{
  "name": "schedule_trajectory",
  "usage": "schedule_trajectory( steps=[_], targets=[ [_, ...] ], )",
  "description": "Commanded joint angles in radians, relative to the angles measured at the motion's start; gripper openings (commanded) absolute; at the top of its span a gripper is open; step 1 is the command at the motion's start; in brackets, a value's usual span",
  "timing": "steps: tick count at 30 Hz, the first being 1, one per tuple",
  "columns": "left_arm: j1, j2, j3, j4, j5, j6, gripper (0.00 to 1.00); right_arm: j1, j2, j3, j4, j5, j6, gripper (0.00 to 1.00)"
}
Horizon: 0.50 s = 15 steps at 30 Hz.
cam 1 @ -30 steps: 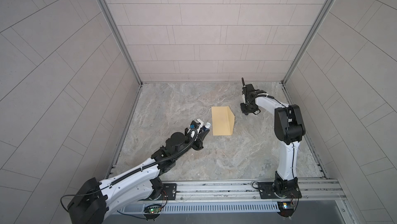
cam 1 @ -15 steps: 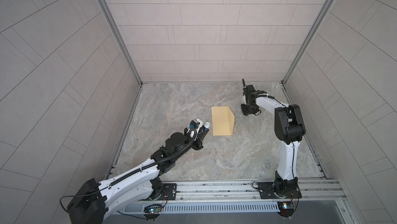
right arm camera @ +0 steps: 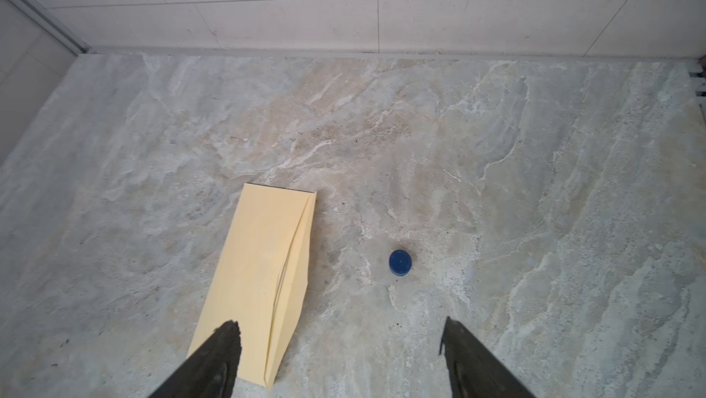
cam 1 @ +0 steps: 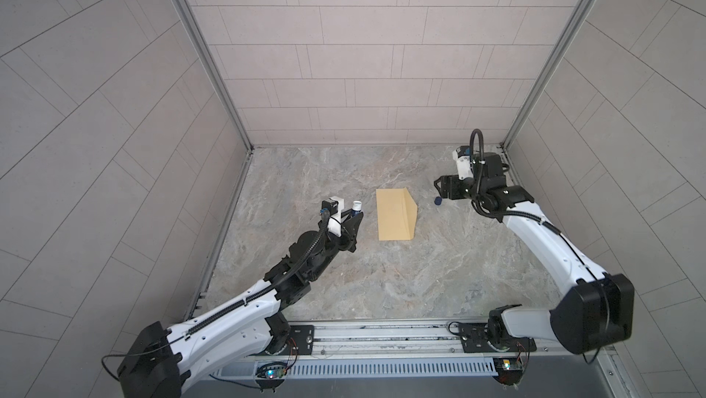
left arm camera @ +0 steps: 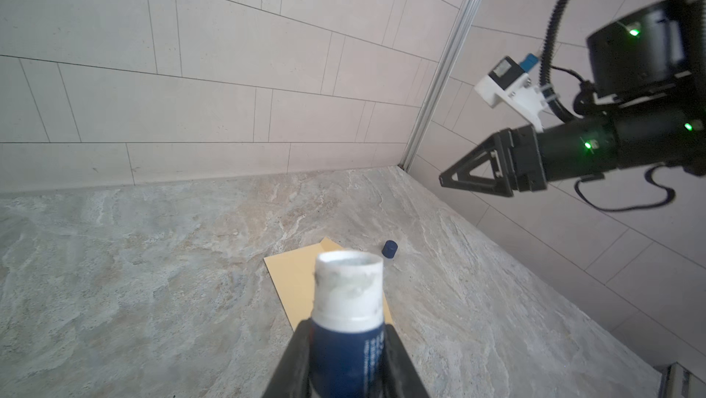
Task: Place the letter into the envelope and seal it
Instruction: 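Drop the blue cap on the table with the right gripper and open it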
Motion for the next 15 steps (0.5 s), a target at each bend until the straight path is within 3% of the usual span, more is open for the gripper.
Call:
schedule_trajectory(
  steps=[1,9,12,15],
  targets=[
    [0.003,-0.009,0.048,-0.018,-0.058,-0.095,0.0,0.009,-0.11,-0.094,0.137,-0.075,0.036,0.98],
    [0.002,-0.019,0.126,-0.087,-0.119,-0.307,0.0,0.04,-0.33,-0.264,0.321,-0.222,0.155,0.99],
    [0.002,-0.022,0.147,-0.099,-0.126,-0.387,0.0,0.132,-0.383,-0.304,0.36,-0.186,0.137,0.96],
    [0.001,-0.013,0.169,-0.113,-0.122,-0.473,0.0,0.304,-0.417,-0.341,0.426,-0.079,0.098,0.92]
  ],
)
